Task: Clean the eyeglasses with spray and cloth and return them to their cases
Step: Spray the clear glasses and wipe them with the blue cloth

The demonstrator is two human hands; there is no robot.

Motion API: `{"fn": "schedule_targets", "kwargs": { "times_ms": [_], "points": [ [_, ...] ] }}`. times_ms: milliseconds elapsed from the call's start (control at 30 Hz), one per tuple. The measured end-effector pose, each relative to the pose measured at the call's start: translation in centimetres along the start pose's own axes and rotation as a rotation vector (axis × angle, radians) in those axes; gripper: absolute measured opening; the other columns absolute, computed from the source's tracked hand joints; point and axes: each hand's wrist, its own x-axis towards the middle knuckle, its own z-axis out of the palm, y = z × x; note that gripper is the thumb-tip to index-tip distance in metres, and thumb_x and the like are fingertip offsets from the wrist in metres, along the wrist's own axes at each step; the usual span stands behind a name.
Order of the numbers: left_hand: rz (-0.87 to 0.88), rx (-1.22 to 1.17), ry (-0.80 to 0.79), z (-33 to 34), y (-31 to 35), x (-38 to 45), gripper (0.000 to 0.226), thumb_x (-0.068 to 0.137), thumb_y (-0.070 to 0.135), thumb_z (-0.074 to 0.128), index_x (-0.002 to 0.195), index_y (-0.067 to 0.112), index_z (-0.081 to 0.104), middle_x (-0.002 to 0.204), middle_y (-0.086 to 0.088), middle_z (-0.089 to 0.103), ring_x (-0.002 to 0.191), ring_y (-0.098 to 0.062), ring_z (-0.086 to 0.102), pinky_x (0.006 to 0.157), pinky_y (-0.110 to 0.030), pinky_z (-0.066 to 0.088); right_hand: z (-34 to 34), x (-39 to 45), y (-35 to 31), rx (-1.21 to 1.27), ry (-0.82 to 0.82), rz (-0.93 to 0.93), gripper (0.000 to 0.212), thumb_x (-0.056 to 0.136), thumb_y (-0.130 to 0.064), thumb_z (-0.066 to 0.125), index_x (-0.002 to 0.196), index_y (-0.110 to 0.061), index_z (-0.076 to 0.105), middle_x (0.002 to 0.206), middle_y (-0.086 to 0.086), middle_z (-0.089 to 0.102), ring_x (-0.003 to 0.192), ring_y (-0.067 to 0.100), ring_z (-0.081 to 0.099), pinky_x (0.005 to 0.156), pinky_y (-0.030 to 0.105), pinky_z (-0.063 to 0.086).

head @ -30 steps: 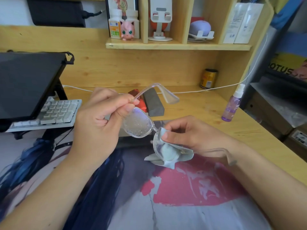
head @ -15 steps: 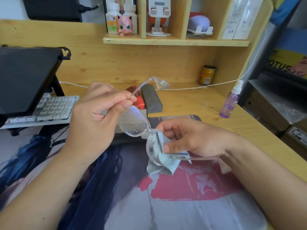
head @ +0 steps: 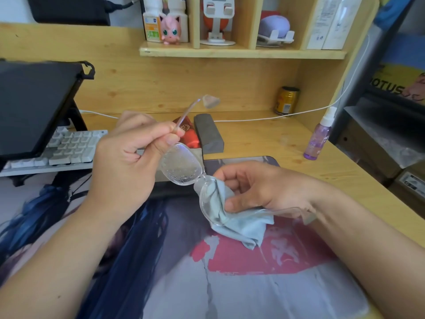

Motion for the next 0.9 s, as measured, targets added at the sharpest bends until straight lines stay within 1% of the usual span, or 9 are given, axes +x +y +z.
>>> {"fn": "schedule_targets", "kwargs": {
  "times_ms": [100, 167, 233, 367, 500, 567, 700, 800, 900],
  "points": [
    [0.000, -0.015, -0.008, 0.1, 0.0, -0.1, 0.016, 0.098, 0.014, 0.063, 0.103, 0.029, 0.067, 0.096, 0.007, 0.067, 0.095, -0.024, 0.058, 0.088, -0.028, 0.046, 0.6, 0.0, -0.3, -0.145, 0.098, -0.021, 0.013, 0.087, -0.010, 0.073, 0.093, -0.003, 0.063, 0.083, 0.012, 0.063, 0.075, 0.023, 0.057, 0.061, 0.034, 0.049],
    [-0.013, -0.029, -0.002, 0.2, 0.0, -0.1, 0.016, 0.098, 0.016, 0.062, 0.103, 0.031, 0.067, 0.097, 0.005, 0.068, 0.096, -0.025, 0.059, 0.088, -0.030, 0.048, 0.9, 0.0, -0.5, -0.255, 0.188, -0.056, 0.055, 0.084, -0.046, 0.075, 0.084, 0.006, 0.055, 0.073, 0.010, 0.049, 0.066, 0.024, 0.040, 0.053, 0.046, 0.034],
    [-0.030, -0.035, 0.001, 0.2, -0.1, -0.2, 0.016, 0.098, 0.018, 0.062, 0.103, 0.033, 0.066, 0.097, 0.006, 0.068, 0.096, -0.025, 0.060, 0.088, -0.034, 0.049, 1.0, 0.1, -0.5, -0.252, 0.200, -0.069, 0.067, 0.081, -0.061, 0.070, 0.079, 0.003, 0.051, 0.070, 0.007, 0.042, 0.065, 0.024, 0.033, 0.055, 0.047, 0.023],
    [-0.020, -0.026, 0.008, 0.0, 0.0, -0.1, 0.019, 0.098, 0.016, 0.062, 0.102, 0.035, 0.066, 0.096, 0.010, 0.066, 0.097, -0.020, 0.059, 0.090, -0.029, 0.046, 1.1, 0.1, -0.4, 0.002, 0.075, -0.034, 0.011, 0.090, -0.015, 0.066, 0.094, -0.004, 0.064, 0.080, 0.014, 0.058, 0.068, 0.023, 0.056, 0.062, 0.038, 0.044],
    [-0.008, 0.006, 0.041, -0.3, -0.1, 0.1, 0.014, 0.098, 0.015, 0.062, 0.102, 0.028, 0.066, 0.093, 0.008, 0.066, 0.096, -0.021, 0.058, 0.090, -0.024, 0.043, 1.2, 0.0, -0.4, 0.266, -0.081, 0.005, 0.034, 0.083, 0.010, 0.062, 0.113, -0.006, 0.061, 0.094, 0.012, 0.067, 0.081, 0.023, 0.068, 0.074, 0.033, 0.056],
    [-0.007, 0.009, 0.026, -0.1, 0.0, 0.0, 0.013, 0.097, 0.014, 0.063, 0.103, 0.026, 0.067, 0.091, 0.004, 0.067, 0.095, -0.024, 0.057, 0.088, -0.026, 0.045, 1.4, 0.1, -0.2, 0.271, -0.119, 0.029, 0.041, 0.082, 0.012, 0.062, 0.118, -0.008, 0.059, 0.102, 0.014, 0.065, 0.090, 0.028, 0.064, 0.082, 0.041, 0.051],
    [-0.009, 0.001, 0.014, 0.1, 0.1, 0.0, 0.014, 0.097, 0.013, 0.064, 0.102, 0.026, 0.068, 0.093, 0.007, 0.067, 0.096, -0.021, 0.056, 0.088, -0.025, 0.045, 1.9, 0.1, -0.3, 0.260, -0.084, 0.044, 0.035, 0.082, 0.007, 0.064, 0.114, -0.005, 0.059, 0.094, 0.011, 0.066, 0.081, 0.020, 0.068, 0.072, 0.030, 0.058],
    [-0.020, 0.004, 0.037, 0.0, 0.0, 0.1, 0.014, 0.098, 0.014, 0.063, 0.102, 0.026, 0.068, 0.093, 0.010, 0.066, 0.096, -0.020, 0.056, 0.089, -0.023, 0.043, 2.2, 0.2, -0.7, 0.155, 0.045, 0.021, 0.018, 0.085, -0.010, 0.073, 0.096, -0.001, 0.063, 0.081, 0.009, 0.063, 0.070, 0.016, 0.064, 0.066, 0.027, 0.053],
    [-0.026, 0.017, 0.043, -0.2, -0.1, 0.1, 0.011, 0.098, 0.015, 0.063, 0.104, 0.023, 0.068, 0.092, 0.011, 0.065, 0.096, -0.021, 0.056, 0.089, -0.022, 0.042, 2.8, 0.5, -0.6, 0.102, 0.086, -0.004, 0.025, 0.091, -0.023, 0.069, 0.077, -0.007, 0.057, 0.070, -0.001, 0.056, 0.064, 0.012, 0.053, 0.066, 0.024, 0.044]
  ]
}}
